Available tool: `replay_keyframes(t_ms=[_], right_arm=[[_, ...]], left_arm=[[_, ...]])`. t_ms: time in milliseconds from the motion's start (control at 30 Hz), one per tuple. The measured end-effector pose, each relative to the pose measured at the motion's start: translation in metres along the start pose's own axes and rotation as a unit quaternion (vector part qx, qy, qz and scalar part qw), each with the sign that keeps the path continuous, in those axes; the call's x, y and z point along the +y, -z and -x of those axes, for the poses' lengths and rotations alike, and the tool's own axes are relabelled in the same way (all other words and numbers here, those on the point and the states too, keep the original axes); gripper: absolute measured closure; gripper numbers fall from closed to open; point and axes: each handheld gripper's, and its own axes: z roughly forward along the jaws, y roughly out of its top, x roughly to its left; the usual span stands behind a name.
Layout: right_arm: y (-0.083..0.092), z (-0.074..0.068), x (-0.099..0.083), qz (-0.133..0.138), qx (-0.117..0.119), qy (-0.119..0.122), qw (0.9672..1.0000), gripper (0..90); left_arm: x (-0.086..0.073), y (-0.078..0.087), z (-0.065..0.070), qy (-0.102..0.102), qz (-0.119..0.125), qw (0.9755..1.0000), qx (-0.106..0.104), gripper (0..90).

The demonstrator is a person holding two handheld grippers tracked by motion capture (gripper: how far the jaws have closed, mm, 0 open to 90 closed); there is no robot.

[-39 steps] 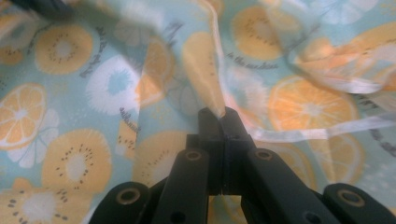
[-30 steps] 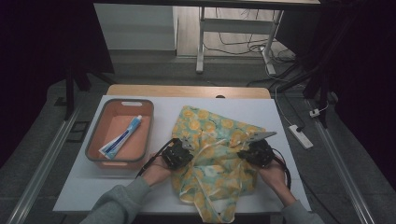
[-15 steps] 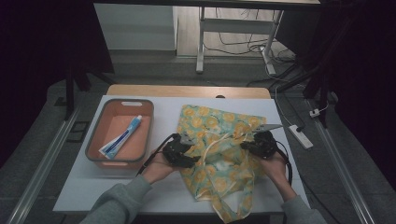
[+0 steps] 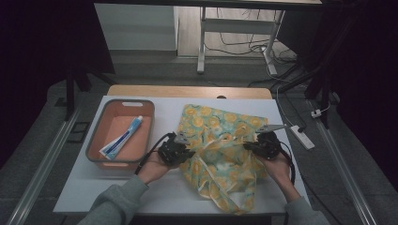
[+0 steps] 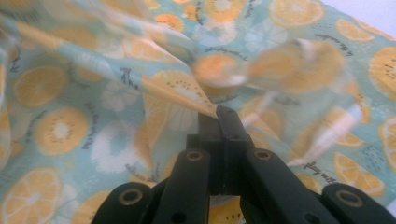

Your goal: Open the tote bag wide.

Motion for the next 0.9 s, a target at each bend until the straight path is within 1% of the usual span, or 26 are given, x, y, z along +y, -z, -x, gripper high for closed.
replay_keyframes(t_ms=[67,100,133,167,233,300,333,367,400,433,533,633,700,800,900], right_arm=[[0.001,0.0,0.001,0.003,0.009,-0.002,1.0,89.3],[0.001,-0.001,0.001,0.004,0.01,0.0,0.9999,89.3],[0.001,-0.002,0.002,0.004,0.008,0.0,1.0,89.3],[0.002,-0.003,0.003,0.003,0.007,0.003,1.0,89.3],[0.004,-0.003,0.004,0.006,0.011,0.0,0.9999,89.3],[0.004,-0.003,0.004,0.005,0.009,0.0,0.9999,89.3],[0.003,-0.002,0.004,0.004,0.009,-0.001,0.9999,89.3],[0.002,-0.002,0.003,0.003,0.009,-0.002,1.0,89.3],[0.002,-0.001,0.003,0.001,0.007,-0.004,1.0,89.3],[0.001,0.0,0.002,0.0,0.008,-0.006,1.0,89.3],[0.001,0.001,0.002,0.001,0.009,-0.007,0.9999,89.3],[0.002,0.0,0.003,0.004,0.007,-0.004,1.0,89.3],[0.003,0.0,0.003,0.007,0.011,-0.008,0.9999,89.3],[0.003,-0.001,0.004,0.009,0.009,-0.005,0.9999,89.3],[0.008,-0.003,0.007,0.02,0.007,-0.003,0.9998,89.3]], left_arm=[[0.001,0.009,-0.004,0.005,0.013,0.9999,-0.005,87.3],[0.002,0.013,-0.005,0.004,0.022,0.9997,-0.007,87.3],[0.002,0.017,-0.007,0.007,0.035,0.9993,-0.011,87.2],[0.002,0.019,-0.008,0.011,0.039,0.9991,-0.011,87.3],[0.002,0.02,-0.009,0.008,0.036,0.9993,-0.008,87.4],[0.002,0.021,-0.011,0.011,0.042,0.999,-0.005,87.3],[0.002,0.022,-0.012,0.015,0.045,0.9988,-0.009,87.3],[0.001,0.022,-0.014,0.02,0.049,0.9985,-0.017,87.3],[0.001,0.023,-0.015,0.023,0.049,0.9984,-0.018,87.4],[0.0,0.024,-0.016,0.022,0.05,0.9984,-0.014,87.4],[-0.001,0.027,-0.018,0.028,0.055,0.9979,-0.019,87.9],[-0.004,0.032,-0.023,0.042,0.07,0.9962,-0.03,87.9],[-0.005,0.033,-0.024,0.04,0.066,0.9967,-0.025,88.4],[-0.006,0.037,-0.026,0.041,0.072,0.9963,-0.022,88.4],[-0.007,0.041,-0.029,0.041,0.076,0.996,-0.021,88.5]])
